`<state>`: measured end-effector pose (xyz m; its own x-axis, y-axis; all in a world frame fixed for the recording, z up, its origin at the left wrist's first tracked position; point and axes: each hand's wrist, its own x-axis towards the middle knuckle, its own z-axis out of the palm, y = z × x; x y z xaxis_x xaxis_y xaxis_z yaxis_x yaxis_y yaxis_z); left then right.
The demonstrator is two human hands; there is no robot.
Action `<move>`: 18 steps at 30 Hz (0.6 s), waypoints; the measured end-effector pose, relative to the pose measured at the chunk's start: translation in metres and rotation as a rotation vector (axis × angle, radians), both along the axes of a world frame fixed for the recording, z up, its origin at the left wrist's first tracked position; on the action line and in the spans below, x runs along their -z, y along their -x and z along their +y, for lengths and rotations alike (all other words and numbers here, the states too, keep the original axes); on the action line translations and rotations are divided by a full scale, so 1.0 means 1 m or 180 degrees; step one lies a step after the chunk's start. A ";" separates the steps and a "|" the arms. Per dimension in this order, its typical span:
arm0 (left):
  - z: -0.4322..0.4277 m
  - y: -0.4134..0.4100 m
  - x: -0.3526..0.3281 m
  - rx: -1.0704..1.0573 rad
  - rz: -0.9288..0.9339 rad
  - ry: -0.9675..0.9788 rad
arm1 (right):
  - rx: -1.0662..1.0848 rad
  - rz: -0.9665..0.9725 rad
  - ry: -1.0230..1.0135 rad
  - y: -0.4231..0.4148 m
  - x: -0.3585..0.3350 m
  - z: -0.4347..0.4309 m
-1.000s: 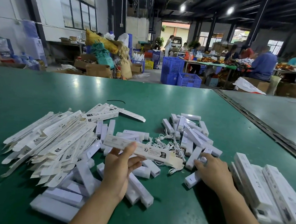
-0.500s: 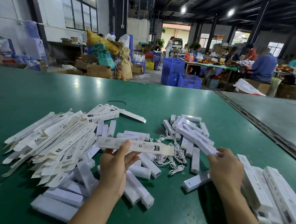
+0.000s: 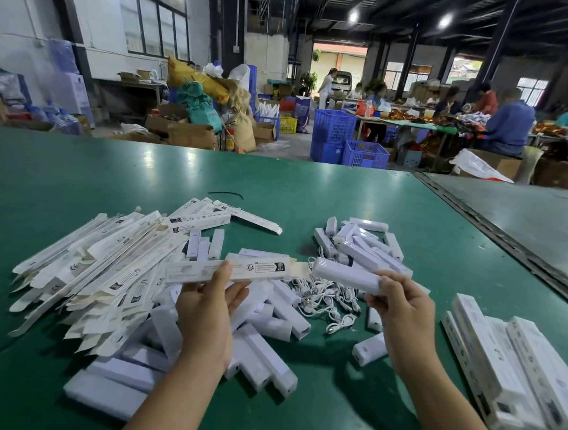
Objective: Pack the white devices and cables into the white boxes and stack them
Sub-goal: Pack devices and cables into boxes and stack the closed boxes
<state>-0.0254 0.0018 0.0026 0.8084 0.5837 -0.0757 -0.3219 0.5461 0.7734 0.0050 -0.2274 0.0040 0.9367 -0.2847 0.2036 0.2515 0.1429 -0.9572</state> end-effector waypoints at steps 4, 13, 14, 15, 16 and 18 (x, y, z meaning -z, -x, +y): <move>-0.001 0.001 0.000 0.0065 -0.0031 -0.0068 | -0.0163 0.0106 0.0014 0.001 0.001 0.003; -0.004 0.005 -0.003 0.0147 -0.0239 -0.0264 | -0.0304 0.0177 0.0378 0.005 0.000 0.004; -0.004 0.005 -0.002 0.0142 -0.0270 -0.0284 | -0.0301 0.0150 0.0438 0.006 -0.001 0.004; -0.004 0.005 -0.002 0.0146 -0.0302 -0.0311 | -0.0313 0.0122 0.0475 0.007 -0.002 0.005; -0.004 0.005 -0.001 0.0161 -0.0325 -0.0346 | -0.0340 0.0103 0.0493 0.008 -0.002 0.006; -0.005 0.004 0.001 0.0227 -0.0339 -0.0443 | -0.0408 0.0099 0.0551 0.009 -0.003 0.006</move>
